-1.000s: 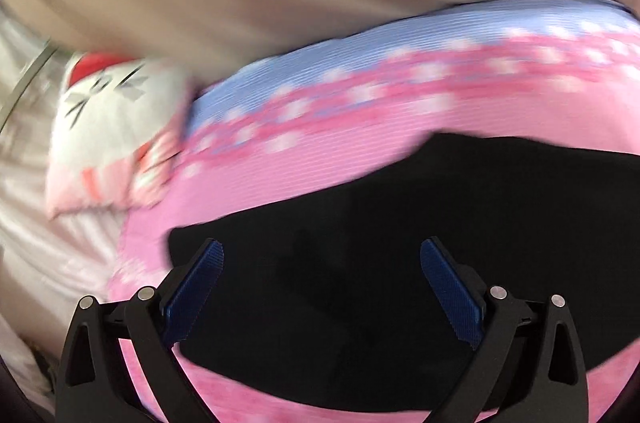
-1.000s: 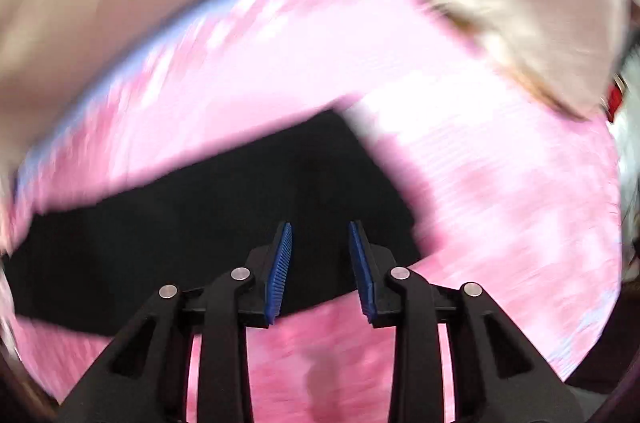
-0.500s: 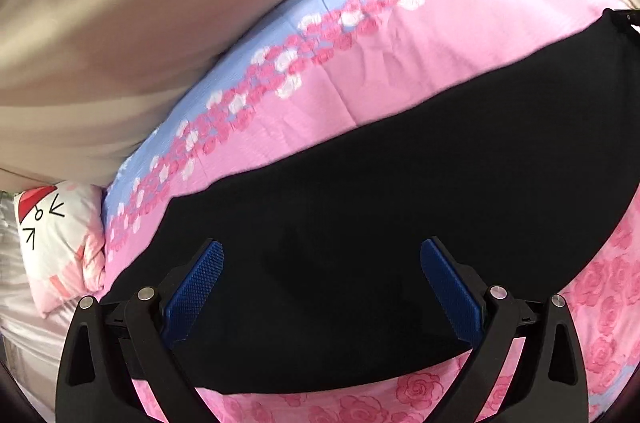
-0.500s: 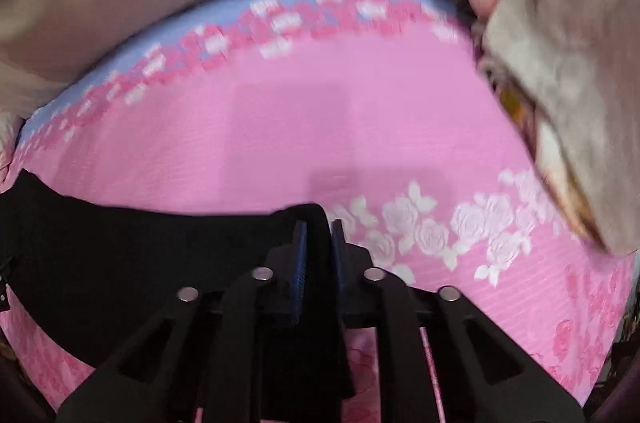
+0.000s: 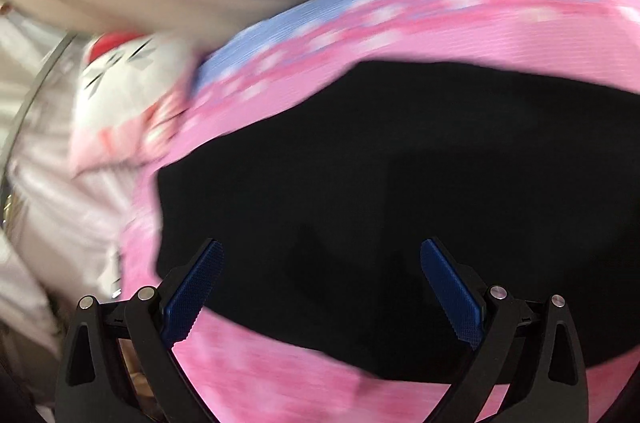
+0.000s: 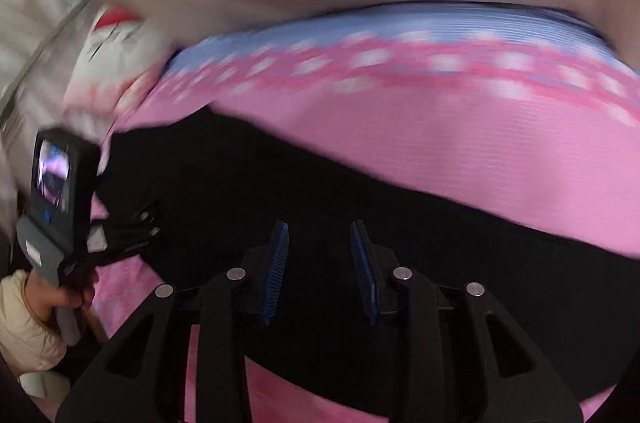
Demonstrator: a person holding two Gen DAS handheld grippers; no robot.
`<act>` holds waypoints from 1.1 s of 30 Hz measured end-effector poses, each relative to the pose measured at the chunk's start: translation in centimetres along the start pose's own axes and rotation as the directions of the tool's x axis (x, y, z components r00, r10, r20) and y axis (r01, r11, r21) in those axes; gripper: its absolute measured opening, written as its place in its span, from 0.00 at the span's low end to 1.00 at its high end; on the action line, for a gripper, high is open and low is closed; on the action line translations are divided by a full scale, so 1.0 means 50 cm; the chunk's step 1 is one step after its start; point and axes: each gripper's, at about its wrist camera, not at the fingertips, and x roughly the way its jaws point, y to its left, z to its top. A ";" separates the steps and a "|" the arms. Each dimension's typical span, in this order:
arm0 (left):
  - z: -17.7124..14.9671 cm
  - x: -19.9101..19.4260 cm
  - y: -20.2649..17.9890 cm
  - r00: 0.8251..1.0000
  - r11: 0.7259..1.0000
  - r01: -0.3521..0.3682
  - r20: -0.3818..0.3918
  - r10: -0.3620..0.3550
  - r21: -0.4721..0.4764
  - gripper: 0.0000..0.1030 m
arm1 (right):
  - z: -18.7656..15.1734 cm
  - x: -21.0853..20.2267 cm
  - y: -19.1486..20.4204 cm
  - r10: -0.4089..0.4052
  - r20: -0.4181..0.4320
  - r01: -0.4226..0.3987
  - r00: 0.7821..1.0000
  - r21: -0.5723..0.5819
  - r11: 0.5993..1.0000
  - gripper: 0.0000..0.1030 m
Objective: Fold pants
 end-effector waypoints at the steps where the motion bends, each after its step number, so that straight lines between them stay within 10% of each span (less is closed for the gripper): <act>1: -0.009 0.046 0.052 0.998 0.998 -0.056 -0.032 0.056 -0.015 0.95 | 0.025 0.053 0.053 0.031 -0.028 -0.032 0.999 -0.034 0.999 0.31; 7: -0.054 0.224 0.285 0.971 0.976 -0.202 -0.149 0.188 -0.083 0.95 | 0.149 0.273 0.291 0.155 -0.145 -0.176 0.977 -0.142 0.974 0.31; 14: -0.053 0.344 0.510 0.982 0.974 -0.123 -0.163 0.092 -0.191 0.95 | 0.241 0.398 0.512 0.178 -0.140 -0.210 0.974 -0.267 0.941 0.33; 18: -0.067 0.334 0.517 0.991 0.985 -0.091 -0.114 0.075 -0.146 0.95 | 0.287 0.458 0.644 0.154 -0.166 -0.216 0.974 -0.486 0.847 0.33; 21: -0.114 0.293 0.518 0.997 0.988 -0.020 -0.078 0.008 -0.154 0.95 | 0.288 0.505 0.710 0.072 -0.164 -0.162 0.984 -0.644 0.748 0.52; 24: -0.156 0.270 0.489 0.997 0.992 0.029 -0.072 -0.038 -0.126 0.95 | 0.286 0.567 0.740 0.015 -0.217 -0.169 0.976 -0.715 0.679 0.39; 33: -0.138 0.256 0.440 0.996 0.995 0.087 -0.004 -0.088 -0.044 0.95 | 0.406 0.632 0.643 0.069 -0.225 -0.162 0.972 -0.426 0.890 0.10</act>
